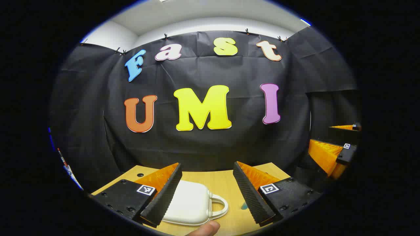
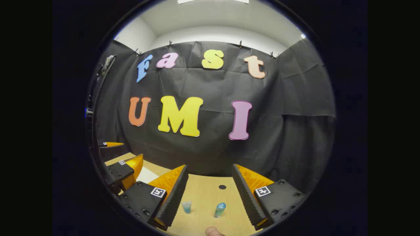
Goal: First open the suitcase, pack the skin care products into it, and then close the suitcase.
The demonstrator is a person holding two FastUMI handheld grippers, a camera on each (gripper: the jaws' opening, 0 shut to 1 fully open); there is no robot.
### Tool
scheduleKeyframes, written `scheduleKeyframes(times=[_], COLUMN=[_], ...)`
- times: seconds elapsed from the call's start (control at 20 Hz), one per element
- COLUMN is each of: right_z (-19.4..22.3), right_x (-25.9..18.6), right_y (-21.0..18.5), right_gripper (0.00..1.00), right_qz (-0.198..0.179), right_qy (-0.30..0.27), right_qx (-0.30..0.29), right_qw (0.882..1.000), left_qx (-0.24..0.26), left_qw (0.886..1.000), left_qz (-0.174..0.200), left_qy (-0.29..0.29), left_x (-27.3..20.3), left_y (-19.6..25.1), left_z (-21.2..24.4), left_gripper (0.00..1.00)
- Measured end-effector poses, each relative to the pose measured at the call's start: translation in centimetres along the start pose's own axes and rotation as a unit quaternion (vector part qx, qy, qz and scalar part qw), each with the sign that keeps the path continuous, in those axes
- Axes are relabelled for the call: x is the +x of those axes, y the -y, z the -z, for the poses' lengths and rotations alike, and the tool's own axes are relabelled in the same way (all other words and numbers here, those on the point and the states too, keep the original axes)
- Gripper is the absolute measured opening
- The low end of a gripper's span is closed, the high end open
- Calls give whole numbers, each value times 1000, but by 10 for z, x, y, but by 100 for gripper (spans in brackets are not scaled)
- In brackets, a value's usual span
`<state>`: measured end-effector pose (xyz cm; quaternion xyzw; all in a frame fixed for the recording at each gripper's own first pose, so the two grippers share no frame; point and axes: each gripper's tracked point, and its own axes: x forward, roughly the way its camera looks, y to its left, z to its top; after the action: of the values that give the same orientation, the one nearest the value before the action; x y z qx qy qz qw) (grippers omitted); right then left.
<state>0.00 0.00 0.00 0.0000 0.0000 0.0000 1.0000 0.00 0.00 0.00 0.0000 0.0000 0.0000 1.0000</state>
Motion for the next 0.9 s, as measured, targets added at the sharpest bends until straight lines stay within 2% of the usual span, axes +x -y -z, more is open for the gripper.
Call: scheduleKeyframes(times=[0.45, 0.9], right_z=[7, 15], right_x=[3, 18], right_y=[45, 36], right_gripper=[80, 80], right_qz=[36, 17], right_qy=[-20, -30], right_qx=[8, 6], right_qw=[999, 999], left_qx=[-21, -2], left_qw=[999, 1000], left_qz=[23, 9], left_qy=[-20, -12], left_x=[-6, 8], left_y=[29, 25], left_z=[6, 7], left_gripper=[100, 100])
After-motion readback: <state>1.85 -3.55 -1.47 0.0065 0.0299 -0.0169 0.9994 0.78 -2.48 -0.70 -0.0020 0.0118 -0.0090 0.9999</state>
